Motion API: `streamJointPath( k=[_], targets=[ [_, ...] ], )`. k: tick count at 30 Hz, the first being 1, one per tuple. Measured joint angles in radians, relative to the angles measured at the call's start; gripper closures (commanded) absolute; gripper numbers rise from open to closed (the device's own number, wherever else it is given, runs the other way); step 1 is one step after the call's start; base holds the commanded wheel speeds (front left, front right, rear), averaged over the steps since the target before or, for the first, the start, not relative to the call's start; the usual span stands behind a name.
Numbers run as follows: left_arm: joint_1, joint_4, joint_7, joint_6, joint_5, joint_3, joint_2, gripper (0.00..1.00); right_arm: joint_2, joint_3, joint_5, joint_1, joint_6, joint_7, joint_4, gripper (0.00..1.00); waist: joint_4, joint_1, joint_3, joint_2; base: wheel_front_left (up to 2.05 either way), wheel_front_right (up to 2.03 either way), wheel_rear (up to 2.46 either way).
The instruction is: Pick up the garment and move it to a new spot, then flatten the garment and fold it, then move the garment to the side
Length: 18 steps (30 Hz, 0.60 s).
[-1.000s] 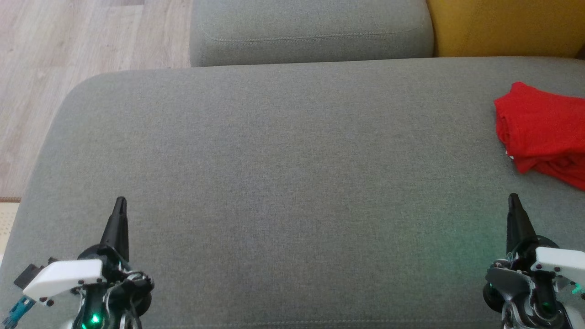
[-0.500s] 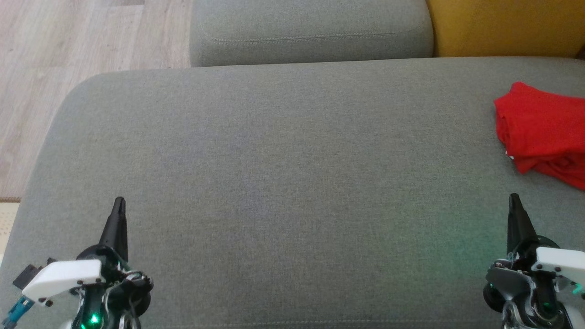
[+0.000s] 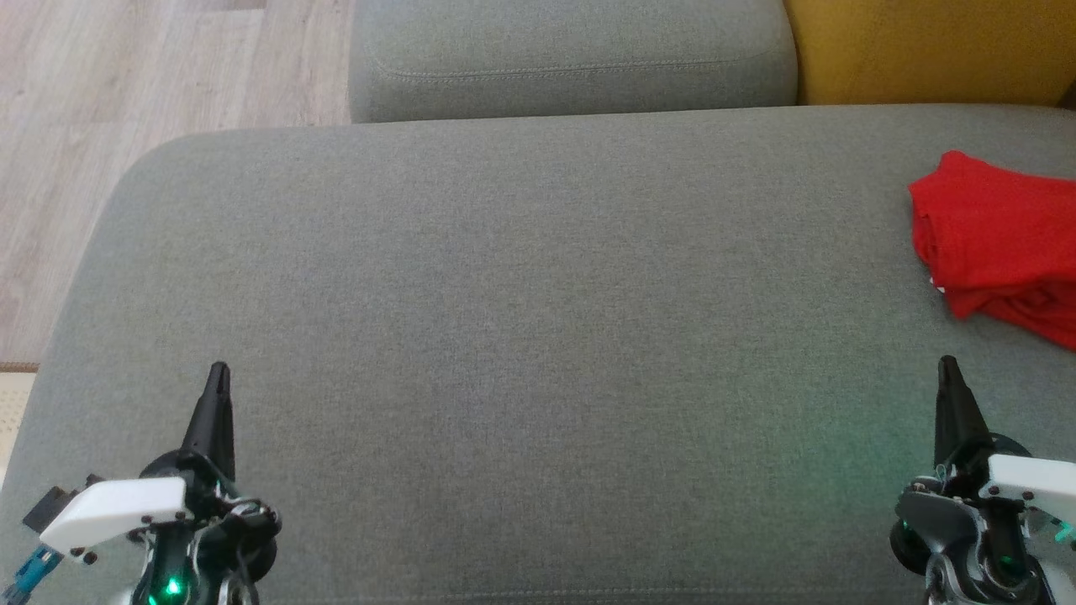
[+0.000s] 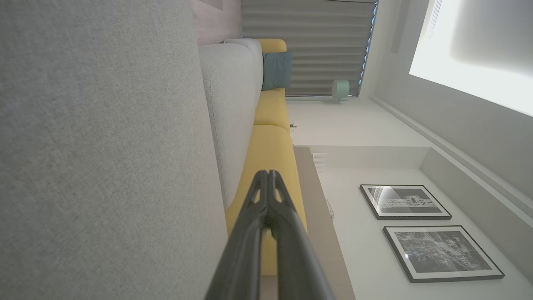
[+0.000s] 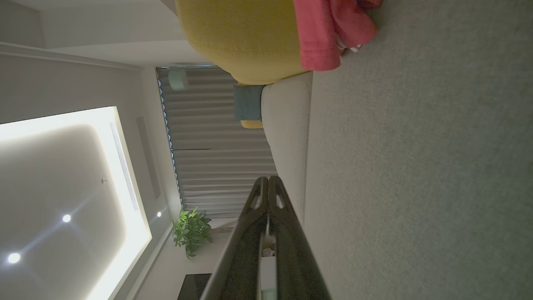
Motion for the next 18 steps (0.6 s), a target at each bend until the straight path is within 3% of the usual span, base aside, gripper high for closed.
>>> streamJointPath(
  k=[18],
  targets=[
    [0.0, 0.001, 0.007, 0.0, 0.0, 0.003, -0.002, 1.0, 0.001, -0.004, 0.0, 0.0, 0.0, 0.003, 0.0, 1.0, 0.0, 0.0, 0.0, 0.0, 0.0, 0.0, 0.0]
  ],
)
